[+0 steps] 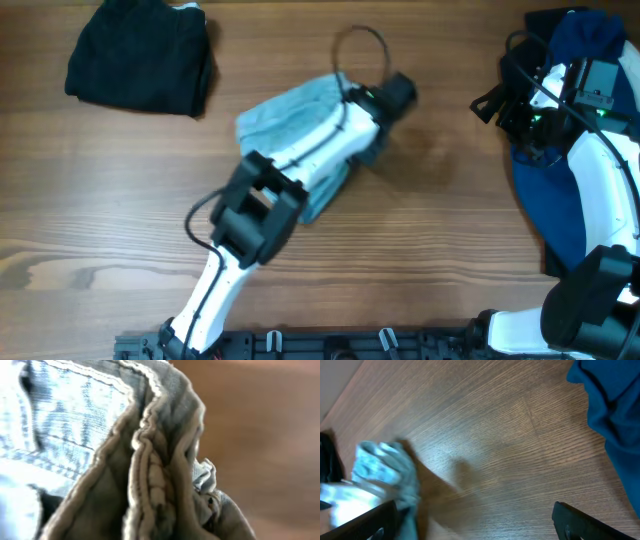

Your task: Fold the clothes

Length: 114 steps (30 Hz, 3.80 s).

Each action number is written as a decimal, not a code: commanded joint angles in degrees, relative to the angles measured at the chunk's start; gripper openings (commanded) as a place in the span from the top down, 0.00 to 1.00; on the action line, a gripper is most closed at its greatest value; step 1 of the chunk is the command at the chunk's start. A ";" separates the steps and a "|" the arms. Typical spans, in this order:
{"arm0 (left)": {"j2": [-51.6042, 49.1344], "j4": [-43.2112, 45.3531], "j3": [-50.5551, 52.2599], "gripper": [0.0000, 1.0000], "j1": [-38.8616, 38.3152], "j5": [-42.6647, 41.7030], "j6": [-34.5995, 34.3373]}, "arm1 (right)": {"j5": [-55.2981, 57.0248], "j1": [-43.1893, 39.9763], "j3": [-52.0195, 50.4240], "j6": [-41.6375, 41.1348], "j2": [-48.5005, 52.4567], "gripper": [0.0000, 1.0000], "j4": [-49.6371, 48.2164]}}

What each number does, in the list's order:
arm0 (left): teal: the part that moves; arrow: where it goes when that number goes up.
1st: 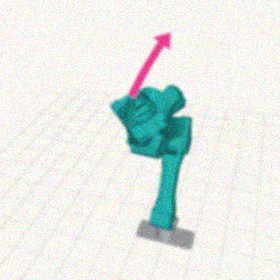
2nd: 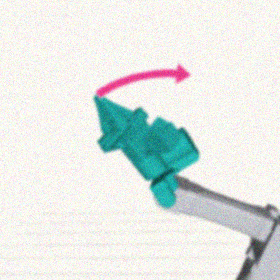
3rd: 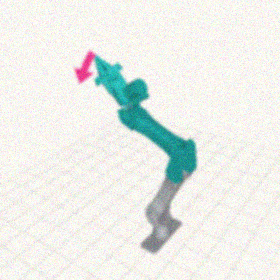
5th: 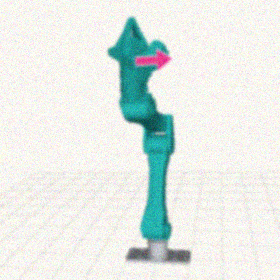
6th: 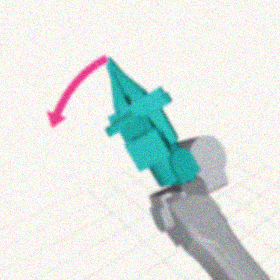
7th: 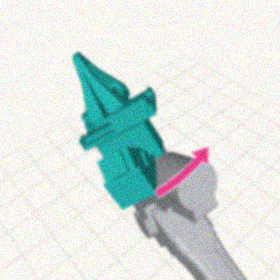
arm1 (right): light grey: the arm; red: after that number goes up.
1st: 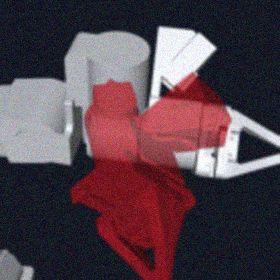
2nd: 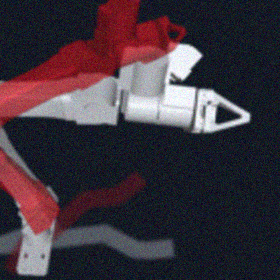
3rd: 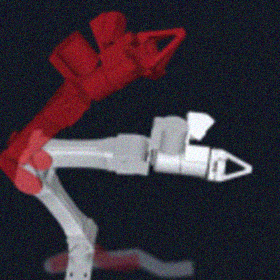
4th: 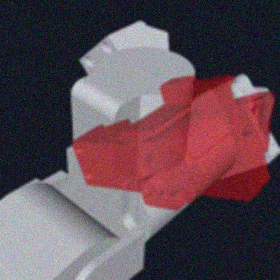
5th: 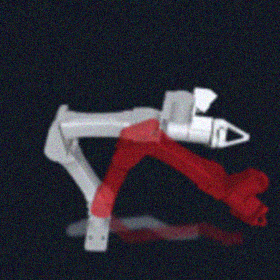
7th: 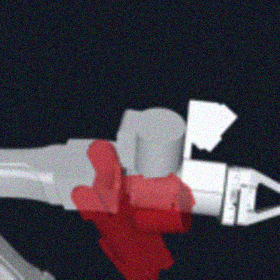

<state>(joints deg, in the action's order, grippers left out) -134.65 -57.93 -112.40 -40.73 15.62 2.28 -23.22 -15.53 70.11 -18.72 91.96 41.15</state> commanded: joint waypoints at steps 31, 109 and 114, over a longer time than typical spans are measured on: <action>13.31 30.05 -10.29 0.96 54.42 4.79 25.14 | 1.01 0.13 -0.04 0.50 0.50 0.02 0.24; 18.34 0.85 -16.02 0.00 47.98 -13.18 -7.08 | 1.31 3.21 27.85 19.78 -17.09 0.00 26.32; 18.34 0.85 -16.02 0.00 47.98 -13.18 -7.08 | -2.47 3.19 27.82 -3.87 -25.57 0.00 29.66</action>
<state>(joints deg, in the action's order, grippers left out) -116.16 -57.04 -128.62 7.27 3.09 -4.67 -22.92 -12.51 97.01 -5.63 70.17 69.43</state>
